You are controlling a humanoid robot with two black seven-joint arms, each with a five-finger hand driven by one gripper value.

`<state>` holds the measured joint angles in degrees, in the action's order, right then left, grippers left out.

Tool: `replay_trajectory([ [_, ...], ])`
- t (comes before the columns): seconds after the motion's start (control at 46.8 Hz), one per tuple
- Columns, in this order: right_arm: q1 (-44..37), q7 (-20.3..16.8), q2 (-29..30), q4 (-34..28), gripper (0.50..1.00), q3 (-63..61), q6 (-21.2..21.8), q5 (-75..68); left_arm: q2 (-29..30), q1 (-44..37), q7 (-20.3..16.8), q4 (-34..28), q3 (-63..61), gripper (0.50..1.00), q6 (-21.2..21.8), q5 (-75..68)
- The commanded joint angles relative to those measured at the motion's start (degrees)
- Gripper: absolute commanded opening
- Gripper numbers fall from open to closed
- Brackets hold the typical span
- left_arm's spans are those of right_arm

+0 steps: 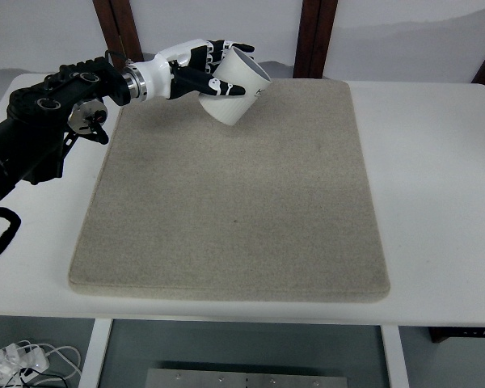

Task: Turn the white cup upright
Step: 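Lift the gripped cup off the pad with the left hand, then rotate the left wrist to tilt the cup opening upward and lower it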

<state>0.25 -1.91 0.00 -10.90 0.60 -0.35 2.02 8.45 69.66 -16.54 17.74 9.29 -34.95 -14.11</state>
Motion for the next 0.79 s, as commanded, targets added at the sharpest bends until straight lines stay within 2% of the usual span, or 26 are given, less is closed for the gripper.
replay_trajectory([
  [0.0,0.0,0.0,0.0,0.0,0.952,-0.1,0.0,0.0,0.0,-1.5,-2.1,0.0,2.0,0.500,-0.1,0.0],
  [0.299,0.0,0.0,0.0,0.0,0.952,0.0,0.0,0.0,-0.2,-6.6,-9.2,-0.1,7.7,0.500,-0.1,0.1],
  [0.576,0.0,0.0,0.0,0.0,0.952,-0.1,0.0,0.0,-0.7,-8.4,-18.5,-0.2,7.1,0.500,-0.1,-0.6],
  [0.768,0.0,0.0,0.0,0.0,0.952,0.0,0.0,0.0,-0.9,-8.9,-18.5,-2.0,6.6,0.500,-0.1,-0.8],
])
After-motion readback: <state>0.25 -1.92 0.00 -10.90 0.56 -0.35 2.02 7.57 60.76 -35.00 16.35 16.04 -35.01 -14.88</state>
